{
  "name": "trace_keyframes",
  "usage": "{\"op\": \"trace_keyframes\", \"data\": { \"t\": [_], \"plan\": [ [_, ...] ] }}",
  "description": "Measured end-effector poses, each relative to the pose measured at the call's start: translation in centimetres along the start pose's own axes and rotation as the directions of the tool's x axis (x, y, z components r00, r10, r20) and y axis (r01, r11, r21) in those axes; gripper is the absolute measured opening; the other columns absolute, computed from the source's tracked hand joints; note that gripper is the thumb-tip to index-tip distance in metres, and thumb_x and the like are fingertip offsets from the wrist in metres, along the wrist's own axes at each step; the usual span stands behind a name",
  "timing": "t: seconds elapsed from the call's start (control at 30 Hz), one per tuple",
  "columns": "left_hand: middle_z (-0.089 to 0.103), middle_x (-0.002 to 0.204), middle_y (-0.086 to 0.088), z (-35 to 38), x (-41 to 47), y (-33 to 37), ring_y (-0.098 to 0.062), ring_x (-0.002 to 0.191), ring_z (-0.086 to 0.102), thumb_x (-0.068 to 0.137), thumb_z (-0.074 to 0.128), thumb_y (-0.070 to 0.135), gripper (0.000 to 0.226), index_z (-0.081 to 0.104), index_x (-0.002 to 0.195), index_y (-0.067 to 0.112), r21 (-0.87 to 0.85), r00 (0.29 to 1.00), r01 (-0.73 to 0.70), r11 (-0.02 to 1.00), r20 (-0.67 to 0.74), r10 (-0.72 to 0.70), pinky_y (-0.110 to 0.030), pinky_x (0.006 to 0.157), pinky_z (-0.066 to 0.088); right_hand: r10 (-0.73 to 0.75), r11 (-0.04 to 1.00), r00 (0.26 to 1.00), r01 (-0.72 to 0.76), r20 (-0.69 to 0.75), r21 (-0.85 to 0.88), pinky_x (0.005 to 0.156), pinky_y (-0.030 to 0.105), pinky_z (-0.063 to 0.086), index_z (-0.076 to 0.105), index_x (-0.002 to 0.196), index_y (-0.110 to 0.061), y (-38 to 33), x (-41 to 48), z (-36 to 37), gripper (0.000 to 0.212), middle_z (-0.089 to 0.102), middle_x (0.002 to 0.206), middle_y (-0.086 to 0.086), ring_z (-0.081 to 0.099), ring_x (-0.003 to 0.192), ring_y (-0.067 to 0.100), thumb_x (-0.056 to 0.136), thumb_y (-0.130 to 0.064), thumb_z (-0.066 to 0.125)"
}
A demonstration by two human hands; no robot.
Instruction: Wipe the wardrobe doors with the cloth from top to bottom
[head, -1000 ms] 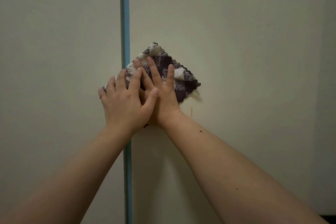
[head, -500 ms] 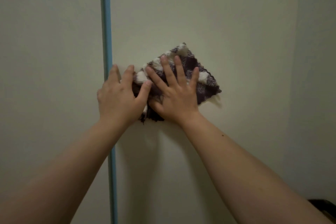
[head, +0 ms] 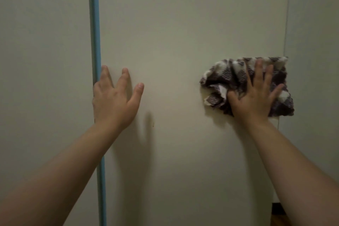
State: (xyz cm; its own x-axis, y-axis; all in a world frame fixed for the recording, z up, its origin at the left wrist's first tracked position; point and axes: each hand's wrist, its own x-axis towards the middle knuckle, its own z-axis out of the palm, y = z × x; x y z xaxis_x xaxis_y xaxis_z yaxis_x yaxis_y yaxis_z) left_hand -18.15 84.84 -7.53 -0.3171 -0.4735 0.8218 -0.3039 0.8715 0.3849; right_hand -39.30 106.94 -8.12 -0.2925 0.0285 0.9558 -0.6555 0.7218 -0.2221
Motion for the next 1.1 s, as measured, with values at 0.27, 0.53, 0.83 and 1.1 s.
{"op": "trace_keyframes", "data": {
  "t": [0.27,0.53,0.83,1.1],
  "plan": [
    [-0.001,0.156,-0.011,0.1,0.0,0.4,-0.037,0.138,0.007,0.086,0.019,0.066,0.069,0.023,0.145,0.031,-0.005,1.000,0.023,1.000,-0.003,-0.023,-0.052,0.110,0.013,0.134,0.976,0.989,-0.121,-0.065,0.181,0.106,0.065,0.007,-0.022,0.130,-0.062,1.8,-5.5,-0.8,0.087,0.015,0.155,0.014,0.009,0.142,0.036,0.067,-0.047,0.037],
    [-0.002,0.156,-0.009,0.0,-0.1,0.2,-0.036,0.139,0.005,0.079,0.011,0.064,0.073,0.022,0.145,0.034,-0.039,0.999,0.028,0.999,0.018,-0.028,-0.049,0.111,0.009,0.094,0.996,0.995,-0.094,0.023,0.004,0.101,0.074,0.002,0.018,0.147,-0.026,1.0,-9.2,2.0,0.086,0.011,0.154,0.020,0.004,0.141,0.036,0.068,-0.053,0.039],
    [-0.007,0.156,-0.007,-0.4,-0.5,-0.9,-0.024,0.143,-0.001,0.083,0.013,0.060,0.069,0.019,0.146,0.034,-0.194,1.000,-0.023,0.981,0.011,0.026,-0.038,0.113,0.001,-0.306,0.949,0.945,0.312,0.115,-0.034,0.102,0.070,-0.007,0.005,0.148,-0.038,-10.7,-11.7,4.1,0.094,-0.017,0.156,0.011,-0.015,0.141,0.035,0.065,-0.072,0.034],
    [-0.009,0.157,-0.002,-0.4,-4.2,-2.9,-0.015,0.143,0.002,0.075,0.005,0.069,0.078,0.016,0.145,0.037,-0.203,0.997,-0.060,0.977,0.025,0.067,-0.049,0.112,-0.003,-0.485,0.872,0.854,0.490,0.188,0.020,0.102,0.068,-0.011,0.005,0.147,-0.029,-20.7,-11.2,5.3,0.079,0.000,0.155,0.007,-0.025,0.139,0.031,0.077,-0.064,0.020]
  ]
}}
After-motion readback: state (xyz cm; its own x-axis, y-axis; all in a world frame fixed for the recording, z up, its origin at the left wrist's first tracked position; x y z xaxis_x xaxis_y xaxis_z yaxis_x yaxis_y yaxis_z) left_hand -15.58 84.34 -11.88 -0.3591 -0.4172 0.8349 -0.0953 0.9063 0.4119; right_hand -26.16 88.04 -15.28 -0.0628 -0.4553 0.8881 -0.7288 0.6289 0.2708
